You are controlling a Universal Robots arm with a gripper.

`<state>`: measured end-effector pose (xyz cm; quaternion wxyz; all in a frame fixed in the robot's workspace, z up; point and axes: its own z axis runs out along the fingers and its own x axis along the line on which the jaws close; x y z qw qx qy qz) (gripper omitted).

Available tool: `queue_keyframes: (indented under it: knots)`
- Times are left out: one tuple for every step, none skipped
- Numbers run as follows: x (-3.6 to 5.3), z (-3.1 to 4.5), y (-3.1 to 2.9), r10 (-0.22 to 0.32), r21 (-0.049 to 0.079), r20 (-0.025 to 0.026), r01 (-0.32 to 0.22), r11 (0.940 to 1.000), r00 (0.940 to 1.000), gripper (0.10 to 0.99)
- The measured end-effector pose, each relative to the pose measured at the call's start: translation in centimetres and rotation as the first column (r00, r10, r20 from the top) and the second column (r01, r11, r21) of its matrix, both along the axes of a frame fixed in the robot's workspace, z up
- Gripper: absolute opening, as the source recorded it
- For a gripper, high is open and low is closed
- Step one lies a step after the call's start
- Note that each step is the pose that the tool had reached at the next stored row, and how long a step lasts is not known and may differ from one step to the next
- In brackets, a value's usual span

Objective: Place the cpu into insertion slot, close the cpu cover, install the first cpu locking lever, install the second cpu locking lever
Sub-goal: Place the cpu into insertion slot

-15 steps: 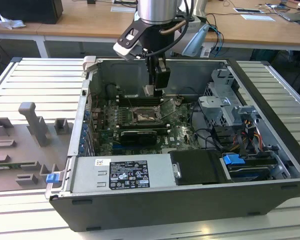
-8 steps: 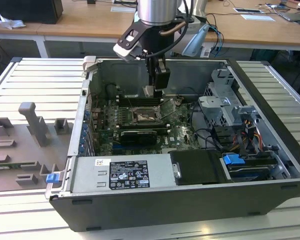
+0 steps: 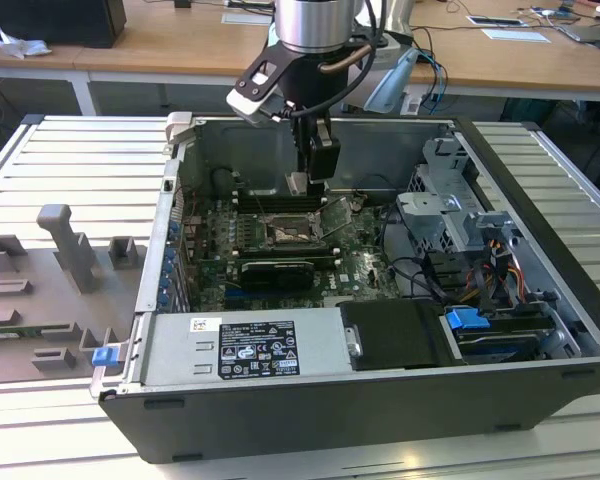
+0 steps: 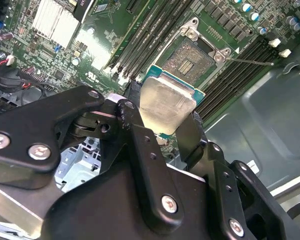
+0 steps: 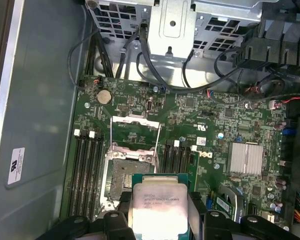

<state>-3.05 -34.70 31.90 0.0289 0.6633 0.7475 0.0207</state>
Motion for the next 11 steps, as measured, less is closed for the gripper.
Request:
queue_keyframes:
  knots:
    - [0.00,-0.02,0.00,0.000,0.000,0.0000,0.000,1.0000,1.0000,0.529]
    - [0.00,-0.03,0.00,0.000,0.000,0.0000,0.000,1.0000,1.0000,0.529]
    - [0.00,-0.08,0.00,0.000,0.000,0.0000,0.000,1.0000,1.0000,0.529]
    - [0.00,-0.11,0.00,0.000,0.000,0.0000,0.000,1.0000,1.0000,0.529]
    - [0.00,-0.15,0.00,0.000,0.000,0.0000,0.000,1.0000,1.0000,0.529]
    - [0.00,-0.19,0.00,0.000,0.000,0.0000,0.000,1.0000,1.0000,0.529]
    - [0.00,-0.22,0.00,0.000,0.000,0.0000,0.000,1.0000,1.0000,0.529]
    - [0.00,-0.25,0.00,0.000,0.000,0.0000,0.000,1.0000,1.0000,0.529]
    - [0.00,-0.28,0.00,0.000,0.000,0.0001,0.000,1.0000,1.0000,0.529]
    - [0.00,-0.31,0.00,0.000,0.000,0.0000,0.000,1.0000,1.0000,0.529]
    - [0.00,-0.35,0.00,0.000,0.000,0.0000,0.000,1.0000,1.0000,0.529]
